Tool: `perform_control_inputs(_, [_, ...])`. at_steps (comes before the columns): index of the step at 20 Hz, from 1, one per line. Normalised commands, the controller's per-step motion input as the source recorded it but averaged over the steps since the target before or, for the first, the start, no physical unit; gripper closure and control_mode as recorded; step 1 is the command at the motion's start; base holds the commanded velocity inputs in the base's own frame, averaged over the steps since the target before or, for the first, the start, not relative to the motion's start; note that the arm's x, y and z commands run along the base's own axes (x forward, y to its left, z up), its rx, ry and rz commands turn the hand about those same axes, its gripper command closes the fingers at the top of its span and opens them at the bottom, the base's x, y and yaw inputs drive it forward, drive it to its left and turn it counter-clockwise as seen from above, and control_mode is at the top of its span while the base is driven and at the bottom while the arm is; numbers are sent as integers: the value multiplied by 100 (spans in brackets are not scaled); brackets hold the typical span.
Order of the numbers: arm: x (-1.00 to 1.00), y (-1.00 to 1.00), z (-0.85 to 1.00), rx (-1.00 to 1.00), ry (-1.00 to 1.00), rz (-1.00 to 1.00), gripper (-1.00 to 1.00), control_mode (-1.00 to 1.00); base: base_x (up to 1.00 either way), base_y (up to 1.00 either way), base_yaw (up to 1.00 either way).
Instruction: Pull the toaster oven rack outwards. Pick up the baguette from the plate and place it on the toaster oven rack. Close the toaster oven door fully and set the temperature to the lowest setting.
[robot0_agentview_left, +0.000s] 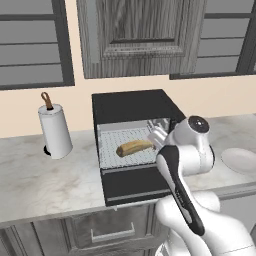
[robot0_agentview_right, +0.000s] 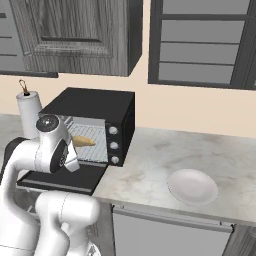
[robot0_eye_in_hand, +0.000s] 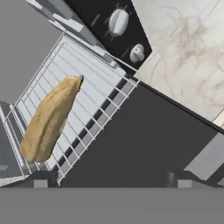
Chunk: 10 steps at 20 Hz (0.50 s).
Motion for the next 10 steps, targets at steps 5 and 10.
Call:
perform_control_inputs(5, [-1,11,0,0,0,14,-100,-100,0,0,0])
perform_control_inputs(10, [11,25,-5,0,-1,1,-100,-100,0,0,0])
